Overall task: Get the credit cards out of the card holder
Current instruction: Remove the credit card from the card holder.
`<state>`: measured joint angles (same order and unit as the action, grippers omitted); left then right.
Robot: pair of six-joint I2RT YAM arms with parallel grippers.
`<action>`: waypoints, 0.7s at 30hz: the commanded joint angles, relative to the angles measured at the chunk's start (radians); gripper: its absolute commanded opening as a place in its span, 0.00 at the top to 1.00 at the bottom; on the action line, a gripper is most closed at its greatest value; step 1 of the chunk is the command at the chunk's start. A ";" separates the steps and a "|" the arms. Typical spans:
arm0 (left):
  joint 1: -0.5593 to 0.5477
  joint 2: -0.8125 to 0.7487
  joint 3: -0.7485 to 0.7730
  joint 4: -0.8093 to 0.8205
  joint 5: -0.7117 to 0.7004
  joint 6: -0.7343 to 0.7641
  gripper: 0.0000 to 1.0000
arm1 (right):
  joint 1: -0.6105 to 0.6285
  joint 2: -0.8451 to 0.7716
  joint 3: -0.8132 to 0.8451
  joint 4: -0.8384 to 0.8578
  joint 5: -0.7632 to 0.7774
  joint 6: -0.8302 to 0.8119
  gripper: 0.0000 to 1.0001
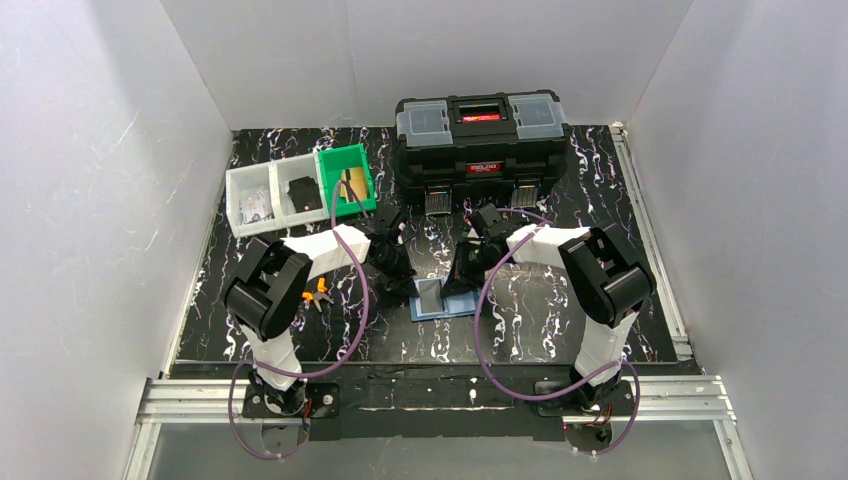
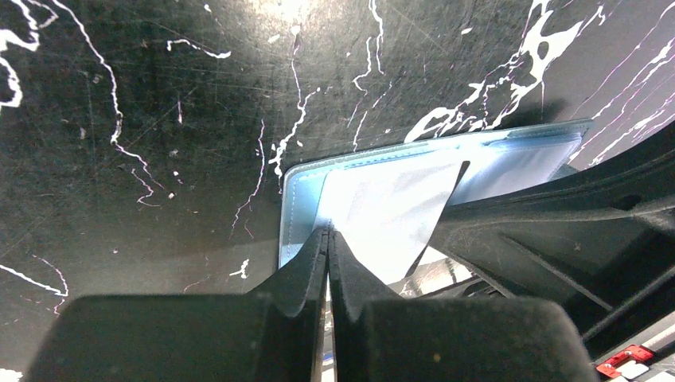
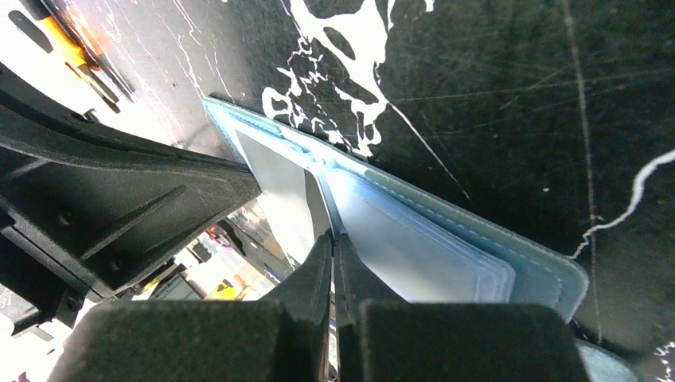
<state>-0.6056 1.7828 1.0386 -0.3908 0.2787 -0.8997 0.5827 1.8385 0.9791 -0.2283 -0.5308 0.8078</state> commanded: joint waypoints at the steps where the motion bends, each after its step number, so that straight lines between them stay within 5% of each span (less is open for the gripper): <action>1: -0.011 0.097 -0.072 -0.127 -0.158 0.040 1.00 | -0.019 -0.006 -0.032 -0.027 0.092 -0.029 0.99; 15: -0.011 0.110 -0.059 -0.139 -0.165 0.054 1.00 | -0.046 -0.025 -0.051 -0.034 0.103 -0.045 0.98; 21: -0.010 0.120 -0.056 -0.131 -0.149 0.057 1.00 | -0.044 -0.010 -0.068 0.036 0.014 -0.035 0.74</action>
<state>-0.6048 1.7985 1.0557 -0.4061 0.2844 -0.8894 0.5438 1.8183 0.9459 -0.2035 -0.5282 0.8005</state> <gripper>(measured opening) 0.007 0.221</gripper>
